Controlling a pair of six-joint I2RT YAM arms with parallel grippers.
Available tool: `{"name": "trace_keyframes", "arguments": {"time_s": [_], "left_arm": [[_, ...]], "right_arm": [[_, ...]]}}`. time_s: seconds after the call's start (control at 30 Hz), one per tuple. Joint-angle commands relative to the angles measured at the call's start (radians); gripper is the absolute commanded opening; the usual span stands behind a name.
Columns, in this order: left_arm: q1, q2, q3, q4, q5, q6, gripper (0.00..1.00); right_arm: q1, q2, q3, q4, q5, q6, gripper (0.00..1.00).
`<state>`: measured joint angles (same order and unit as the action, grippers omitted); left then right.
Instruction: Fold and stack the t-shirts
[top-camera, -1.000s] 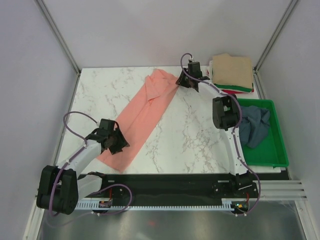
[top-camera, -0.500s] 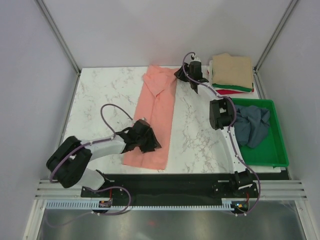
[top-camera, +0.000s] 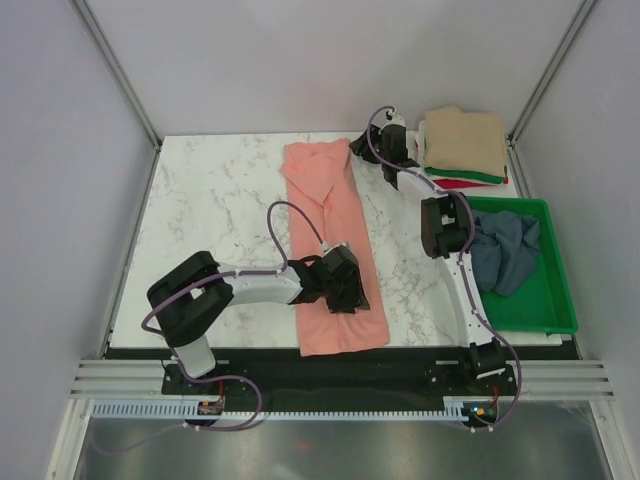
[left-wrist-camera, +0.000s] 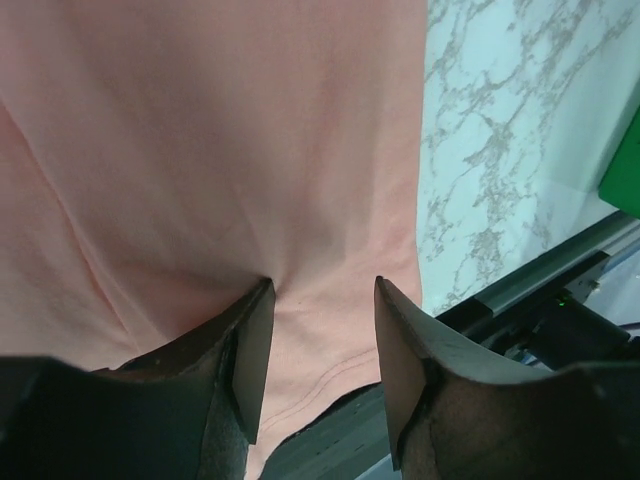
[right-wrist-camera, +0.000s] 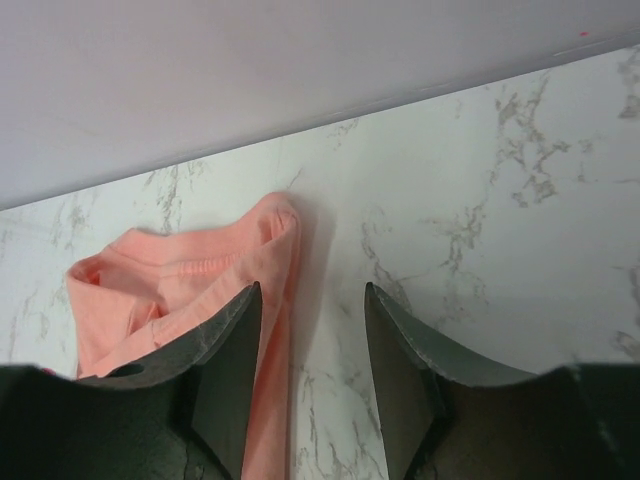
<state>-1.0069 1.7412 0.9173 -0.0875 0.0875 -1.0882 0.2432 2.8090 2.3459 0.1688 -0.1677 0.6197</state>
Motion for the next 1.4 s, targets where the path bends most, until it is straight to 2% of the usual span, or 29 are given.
{"name": "trace_keyframes", "arguments": {"time_s": [0.0,0.1,0.13,0.2,0.23,0.27,0.33,0.5,0.67,0.7,0.73,0.8,0.83,0.93,1.03,1.13,1.2,1.37], "left_arm": [[-0.033,-0.08,0.002,-0.208,-0.097,0.002,0.53],[-0.091,-0.193,0.058,-0.326,-0.216,0.026,0.53],[-0.11,-0.218,0.084,-0.439,-0.256,0.034,0.54],[-0.151,-0.29,0.158,-0.55,-0.351,0.04,0.56],[-0.16,-0.313,0.172,-0.619,-0.371,0.04,0.57],[-0.167,-0.343,0.176,-0.641,-0.382,0.034,0.57],[-0.174,-0.434,0.152,-0.675,-0.403,0.018,0.57],[-0.176,-0.626,-0.066,-0.686,-0.43,-0.078,0.54],[-0.177,-0.739,-0.285,-0.686,-0.43,-0.194,0.53],[-0.179,-0.746,-0.311,-0.672,-0.434,-0.211,0.53],[-0.177,-0.755,-0.336,-0.655,-0.434,-0.223,0.54],[-0.179,-0.769,-0.399,-0.583,-0.43,-0.23,0.53],[-0.179,-0.772,-0.414,-0.568,-0.43,-0.234,0.54],[-0.177,-0.766,-0.472,-0.52,-0.436,-0.248,0.57],[-0.177,-0.758,-0.505,-0.445,-0.42,-0.257,0.58],[-0.177,-0.758,-0.551,-0.37,-0.39,-0.262,0.58],[-0.179,-0.758,-0.577,-0.318,-0.37,-0.269,0.58],[-0.179,-0.773,-0.581,-0.314,-0.348,-0.28,0.54]], "right_arm": [[-0.024,-0.088,-0.056,-0.057,0.074,-0.041,0.55],[-0.035,-0.152,-0.131,-0.075,0.132,-0.017,0.74],[-0.038,-0.181,-0.155,-0.086,0.135,-0.015,0.82],[-0.047,-0.215,-0.183,-0.095,0.119,-0.014,0.88],[-0.048,-0.253,-0.209,-0.095,0.111,-0.014,0.96],[-0.05,-0.275,-0.22,-0.097,0.1,-0.017,0.98],[-0.048,-0.357,-0.278,-0.098,0.086,-0.012,0.98],[-0.025,-0.593,-0.508,-0.109,0.051,0.051,0.98],[0.094,-1.014,-0.988,-0.193,0.138,-0.032,0.98],[0.12,-1.08,-1.066,-0.23,0.161,-0.043,0.98],[0.149,-1.209,-1.226,-0.238,0.209,-0.051,0.98],[0.234,-1.334,-1.382,-0.239,0.286,-0.046,0.97],[0.254,-1.435,-1.519,-0.238,0.29,-0.037,0.97],[0.303,-1.593,-1.739,-0.261,0.234,0.018,0.96],[0.329,-1.747,-1.893,-0.305,0.185,0.061,0.94],[0.373,-1.889,-1.976,-0.374,0.175,0.11,0.93],[0.409,-1.968,-2.007,-0.425,0.169,0.132,0.91],[0.521,-2.086,-2.068,-0.518,0.169,0.215,0.88]]}}
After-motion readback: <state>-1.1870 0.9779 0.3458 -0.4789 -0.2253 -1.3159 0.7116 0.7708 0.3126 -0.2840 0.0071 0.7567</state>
